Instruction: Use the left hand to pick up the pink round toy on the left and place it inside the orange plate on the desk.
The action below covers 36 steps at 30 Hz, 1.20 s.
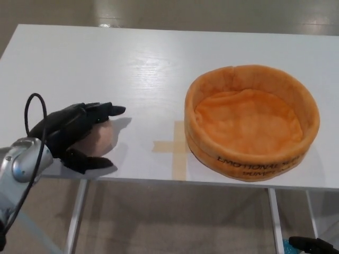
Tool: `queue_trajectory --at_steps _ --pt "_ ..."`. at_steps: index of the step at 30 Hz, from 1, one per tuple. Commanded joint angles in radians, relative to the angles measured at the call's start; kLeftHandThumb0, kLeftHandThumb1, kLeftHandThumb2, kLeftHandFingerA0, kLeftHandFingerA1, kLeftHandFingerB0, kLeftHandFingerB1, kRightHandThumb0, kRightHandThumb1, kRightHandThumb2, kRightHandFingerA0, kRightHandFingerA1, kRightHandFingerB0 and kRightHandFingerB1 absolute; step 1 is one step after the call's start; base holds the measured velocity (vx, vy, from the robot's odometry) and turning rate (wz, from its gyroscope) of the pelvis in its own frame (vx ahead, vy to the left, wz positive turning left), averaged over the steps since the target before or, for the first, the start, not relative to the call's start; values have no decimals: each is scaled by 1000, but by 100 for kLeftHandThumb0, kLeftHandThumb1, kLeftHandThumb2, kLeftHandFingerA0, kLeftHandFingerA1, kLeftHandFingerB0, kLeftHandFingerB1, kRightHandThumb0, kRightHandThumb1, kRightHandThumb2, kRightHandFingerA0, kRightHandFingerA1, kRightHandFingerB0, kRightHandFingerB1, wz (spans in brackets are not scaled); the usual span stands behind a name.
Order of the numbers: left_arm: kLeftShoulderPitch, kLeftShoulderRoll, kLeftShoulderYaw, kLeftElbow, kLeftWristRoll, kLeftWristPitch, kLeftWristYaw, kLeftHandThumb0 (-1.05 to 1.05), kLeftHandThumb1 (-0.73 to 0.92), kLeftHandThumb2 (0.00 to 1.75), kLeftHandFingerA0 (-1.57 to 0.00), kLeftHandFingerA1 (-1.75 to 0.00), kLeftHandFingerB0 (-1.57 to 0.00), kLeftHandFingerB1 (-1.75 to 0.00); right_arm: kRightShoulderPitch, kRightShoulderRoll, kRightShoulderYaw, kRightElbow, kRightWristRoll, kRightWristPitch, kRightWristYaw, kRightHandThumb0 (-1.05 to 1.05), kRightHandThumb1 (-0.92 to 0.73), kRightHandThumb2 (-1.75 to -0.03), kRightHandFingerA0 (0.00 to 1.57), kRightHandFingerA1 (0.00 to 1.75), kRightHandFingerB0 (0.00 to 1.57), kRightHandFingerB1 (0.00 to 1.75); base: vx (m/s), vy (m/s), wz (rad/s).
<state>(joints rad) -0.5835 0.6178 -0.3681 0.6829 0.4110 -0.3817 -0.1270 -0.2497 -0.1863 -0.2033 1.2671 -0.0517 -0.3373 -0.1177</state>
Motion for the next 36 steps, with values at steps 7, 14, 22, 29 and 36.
queue_trajectory --at_steps 7,14,22,29,36 --pt "18 -41 39 88 70 -90 192 -25 83 67 -76 -162 -76 -83 -6 -2 0 10 9 0 -4 -10 -26 -91 52 77 62 77 0 0 0" --pt "7 -46 49 82 83 -126 231 -26 81 65 -74 -164 -77 -83 -8 -7 -2 9 14 9 14 -12 -26 -91 48 75 60 76 0 0 0" --pt "-11 -53 85 -55 76 -137 245 -28 80 67 -75 -158 -80 -57 -13 -7 4 11 7 8 1 -10 -27 -93 58 80 61 76 0 0 0" --pt "-94 -102 91 -174 115 -95 239 -30 74 64 -80 -141 -83 -53 -13 -5 6 14 5 8 7 -15 -30 -83 50 85 66 72 0 0 0" --pt "-258 -202 38 -163 173 -55 228 -33 71 65 -82 -145 -88 -63 -12 1 8 16 5 9 3 -12 -26 -91 54 78 63 77 0 0 0"
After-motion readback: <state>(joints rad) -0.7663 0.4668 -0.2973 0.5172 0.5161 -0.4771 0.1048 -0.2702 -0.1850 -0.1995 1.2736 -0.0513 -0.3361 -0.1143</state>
